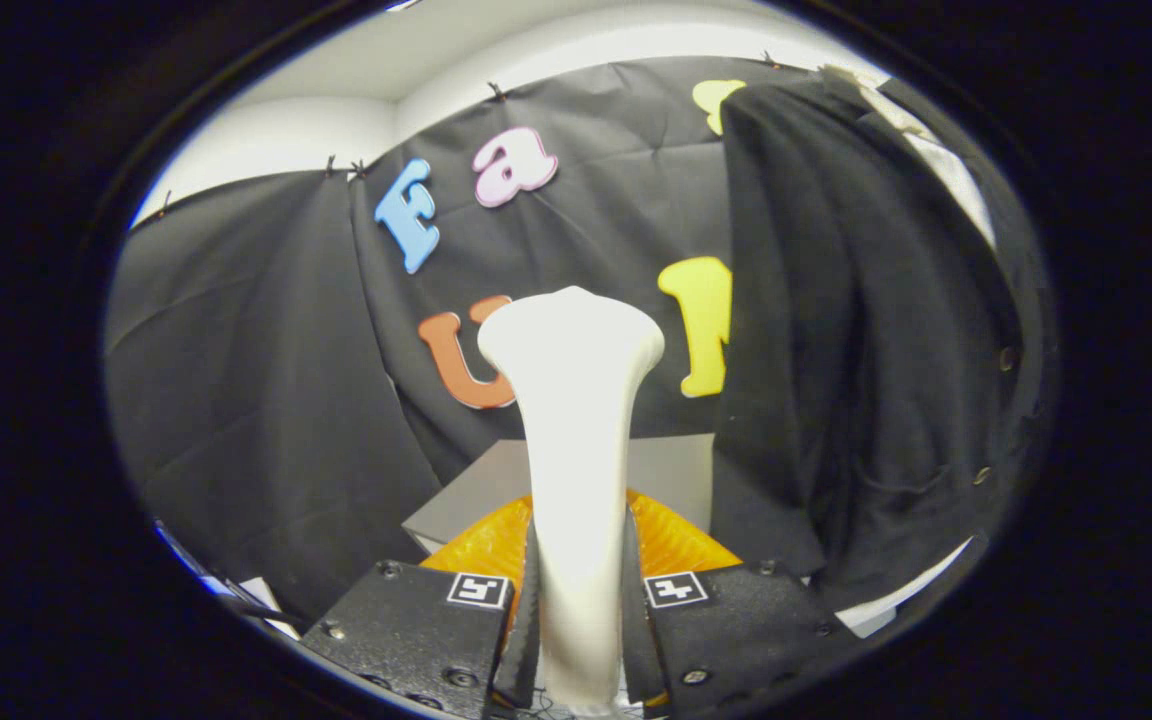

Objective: Iron the clothes twice with a garment steamer, once on the left side and once on the right side.

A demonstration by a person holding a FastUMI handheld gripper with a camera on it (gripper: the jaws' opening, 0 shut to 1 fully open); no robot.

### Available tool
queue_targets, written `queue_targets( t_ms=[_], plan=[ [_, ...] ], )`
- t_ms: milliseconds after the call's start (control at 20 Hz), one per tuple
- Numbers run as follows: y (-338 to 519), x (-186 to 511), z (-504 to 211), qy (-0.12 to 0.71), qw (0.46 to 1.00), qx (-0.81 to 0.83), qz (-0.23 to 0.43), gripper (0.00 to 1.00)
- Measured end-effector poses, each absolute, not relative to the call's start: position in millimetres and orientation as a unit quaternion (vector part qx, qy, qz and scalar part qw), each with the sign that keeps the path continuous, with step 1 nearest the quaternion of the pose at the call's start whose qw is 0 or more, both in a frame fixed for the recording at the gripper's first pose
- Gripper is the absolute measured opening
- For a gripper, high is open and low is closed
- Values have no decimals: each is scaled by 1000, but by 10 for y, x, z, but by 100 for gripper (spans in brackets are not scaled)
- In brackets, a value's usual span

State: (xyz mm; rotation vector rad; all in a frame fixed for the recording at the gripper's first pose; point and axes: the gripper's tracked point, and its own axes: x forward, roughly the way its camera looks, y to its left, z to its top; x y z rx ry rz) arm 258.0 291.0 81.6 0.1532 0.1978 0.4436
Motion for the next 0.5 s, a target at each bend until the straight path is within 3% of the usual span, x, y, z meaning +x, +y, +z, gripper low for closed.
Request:
queue_targets(
  t_ms=[250,500],
  plan=[
    [2036,2066,1286,35,981,85,169,36],
    [1166,1981,1643,-13,993,79,82,36]
  ],
)
